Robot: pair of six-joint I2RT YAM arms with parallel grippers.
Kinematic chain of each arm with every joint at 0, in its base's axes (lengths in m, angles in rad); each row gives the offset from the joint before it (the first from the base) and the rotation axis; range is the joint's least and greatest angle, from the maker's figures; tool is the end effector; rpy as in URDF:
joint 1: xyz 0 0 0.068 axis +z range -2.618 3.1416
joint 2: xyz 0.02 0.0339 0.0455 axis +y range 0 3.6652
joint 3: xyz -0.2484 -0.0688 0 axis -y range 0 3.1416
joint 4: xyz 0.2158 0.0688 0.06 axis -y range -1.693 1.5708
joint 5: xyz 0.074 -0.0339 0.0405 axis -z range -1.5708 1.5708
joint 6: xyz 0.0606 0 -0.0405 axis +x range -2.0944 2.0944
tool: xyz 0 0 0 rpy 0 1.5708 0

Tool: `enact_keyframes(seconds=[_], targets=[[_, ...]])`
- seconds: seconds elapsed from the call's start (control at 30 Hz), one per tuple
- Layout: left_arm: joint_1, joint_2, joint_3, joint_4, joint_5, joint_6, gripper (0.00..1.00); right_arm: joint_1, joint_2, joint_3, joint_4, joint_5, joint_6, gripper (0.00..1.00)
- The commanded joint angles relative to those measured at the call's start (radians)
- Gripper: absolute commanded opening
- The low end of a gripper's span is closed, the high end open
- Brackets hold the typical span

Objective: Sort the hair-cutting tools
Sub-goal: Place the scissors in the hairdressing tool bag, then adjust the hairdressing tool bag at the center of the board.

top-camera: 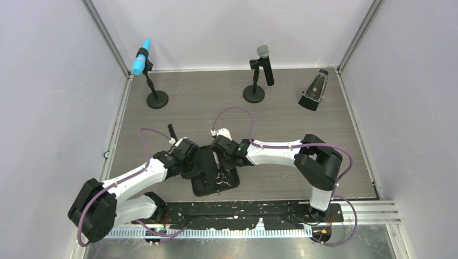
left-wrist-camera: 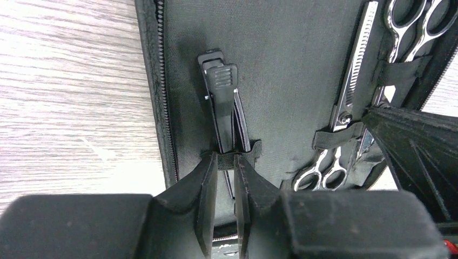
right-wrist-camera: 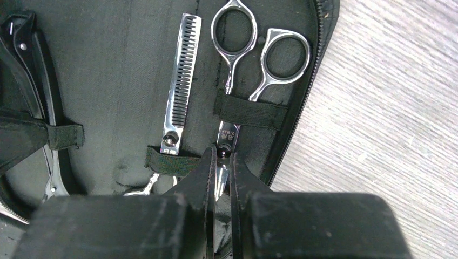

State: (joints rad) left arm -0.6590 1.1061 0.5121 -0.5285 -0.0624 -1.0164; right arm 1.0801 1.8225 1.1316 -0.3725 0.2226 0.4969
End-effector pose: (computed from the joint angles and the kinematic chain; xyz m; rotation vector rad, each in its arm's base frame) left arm 0.1441 -0.1069 0.1433 -0.5112 2.7194 -0.4110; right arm 0.1772 0.3034 0.1465 -0.6796 2.5278 0.2751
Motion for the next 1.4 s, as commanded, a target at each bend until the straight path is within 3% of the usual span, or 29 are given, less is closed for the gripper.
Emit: enact_keyframes(seconds=[0.0, 0.2, 0.4, 0.5, 0.57, 0.67, 0.9, 1.2, 1.37], targets=[[-0.011, 0.013, -0.006, 0.088, 0.030, -0.012, 0.22, 0.026, -0.075, -0.022, -0.060, -0.055, 0.007, 0.16], [0.011, 0.084, 0.089, 0.023, -0.007, 0.158, 0.35, -0.010, -0.269, -0.008, -0.072, 0.022, -0.084, 0.36], [0.082, 0.269, 0.278, -0.059, -0.072, 0.354, 0.48, -0.117, -0.485, -0.171, 0.009, 0.022, -0.078, 0.43], [0.111, 0.302, 0.374, -0.112, -0.131, 0.397, 0.60, -0.174, -0.599, -0.295, 0.086, -0.016, -0.042, 0.47], [0.139, 0.274, 0.410, -0.120, -0.136, 0.405, 0.75, -0.218, -0.663, -0.360, 0.132, -0.027, -0.029, 0.48], [0.219, 0.236, 0.451, -0.138, -0.138, 0.400, 0.84, -0.243, -0.730, -0.417, 0.168, -0.017, -0.025, 0.52], [0.466, 0.294, 0.474, -0.131, -0.044, 0.373, 0.82, -0.307, -0.811, -0.516, 0.246, -0.023, -0.007, 0.77], [0.517, 0.529, 0.599, -0.215, -0.064, 0.389, 0.69, -0.368, -0.817, -0.562, 0.279, -0.072, -0.007, 0.79], [0.529, 0.563, 0.602, -0.229, -0.057, 0.380, 0.57, -0.373, -0.825, -0.563, 0.279, -0.080, -0.025, 0.79]])
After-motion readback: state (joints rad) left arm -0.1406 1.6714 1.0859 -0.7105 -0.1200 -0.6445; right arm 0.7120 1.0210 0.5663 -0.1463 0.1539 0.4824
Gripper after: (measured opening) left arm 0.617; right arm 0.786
